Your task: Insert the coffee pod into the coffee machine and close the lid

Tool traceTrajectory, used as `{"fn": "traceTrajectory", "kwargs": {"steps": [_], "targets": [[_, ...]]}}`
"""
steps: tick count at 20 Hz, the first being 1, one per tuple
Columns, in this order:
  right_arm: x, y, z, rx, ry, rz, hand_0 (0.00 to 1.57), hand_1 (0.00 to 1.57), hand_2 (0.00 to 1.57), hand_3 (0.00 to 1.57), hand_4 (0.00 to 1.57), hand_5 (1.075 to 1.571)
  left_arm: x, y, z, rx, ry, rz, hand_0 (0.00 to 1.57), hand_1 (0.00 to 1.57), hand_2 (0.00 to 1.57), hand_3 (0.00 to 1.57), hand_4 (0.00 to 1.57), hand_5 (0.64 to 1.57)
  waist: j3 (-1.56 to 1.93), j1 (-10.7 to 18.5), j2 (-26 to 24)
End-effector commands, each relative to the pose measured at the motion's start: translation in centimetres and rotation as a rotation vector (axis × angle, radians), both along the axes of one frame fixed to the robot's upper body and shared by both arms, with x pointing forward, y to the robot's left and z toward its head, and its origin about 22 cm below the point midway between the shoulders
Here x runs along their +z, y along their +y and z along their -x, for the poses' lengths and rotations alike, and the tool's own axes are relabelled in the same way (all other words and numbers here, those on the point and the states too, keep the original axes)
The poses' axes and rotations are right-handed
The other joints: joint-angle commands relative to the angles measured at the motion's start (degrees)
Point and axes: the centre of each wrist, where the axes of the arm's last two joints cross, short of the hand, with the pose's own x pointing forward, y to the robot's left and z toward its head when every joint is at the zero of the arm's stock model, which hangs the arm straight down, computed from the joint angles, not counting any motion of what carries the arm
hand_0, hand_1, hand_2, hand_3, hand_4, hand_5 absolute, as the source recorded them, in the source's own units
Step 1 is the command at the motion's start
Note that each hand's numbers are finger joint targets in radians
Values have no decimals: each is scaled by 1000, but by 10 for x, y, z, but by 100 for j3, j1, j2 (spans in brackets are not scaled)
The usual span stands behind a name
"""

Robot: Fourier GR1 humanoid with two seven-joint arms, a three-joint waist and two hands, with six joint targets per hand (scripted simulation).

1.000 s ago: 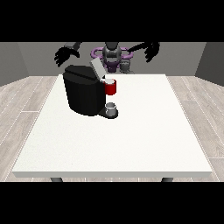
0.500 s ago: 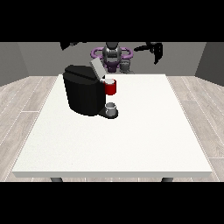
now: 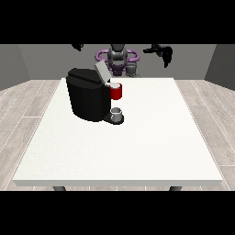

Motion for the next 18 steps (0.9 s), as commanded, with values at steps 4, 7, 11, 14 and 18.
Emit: {"fn": "traceTrajectory", "kwargs": {"steps": [4, 7, 11, 14, 18], "targets": [[8, 22, -15, 26, -5, 29, 0, 0, 0, 0, 123, 1571, 12, 4, 17, -18, -38, 17, 0, 0, 0, 0, 103, 1571, 1, 246, 287], [-2, 22, -17, 40, -53, -17, 0, 0, 0, 0, 0, 1571, 13, 8, 25, 15, -83, 32, 0, 0, 0, 0, 0, 1571, 1, 147, 708], [-8, -5, -32, -9, -19, -38, 0, 0, 0, 0, 0, 1571, 39, -9, 22, -7, -92, 63, 0, 0, 0, 0, 0, 1571, 3, 439, 813], [2, -13, -42, 9, -1, -54, 0, 0, 0, 0, 0, 1571, 30, -9, 41, 18, -96, 70, 0, 0, 0, 0, 0, 1571, 2, 263, 878], [9, 26, -44, 100, -41, -37, 0, 0, 0, 0, 0, 1571, 36, 34, 41, 96, -115, 20, 0, 0, 0, 0, 0, 1571, 0, -174, 1056]]}}
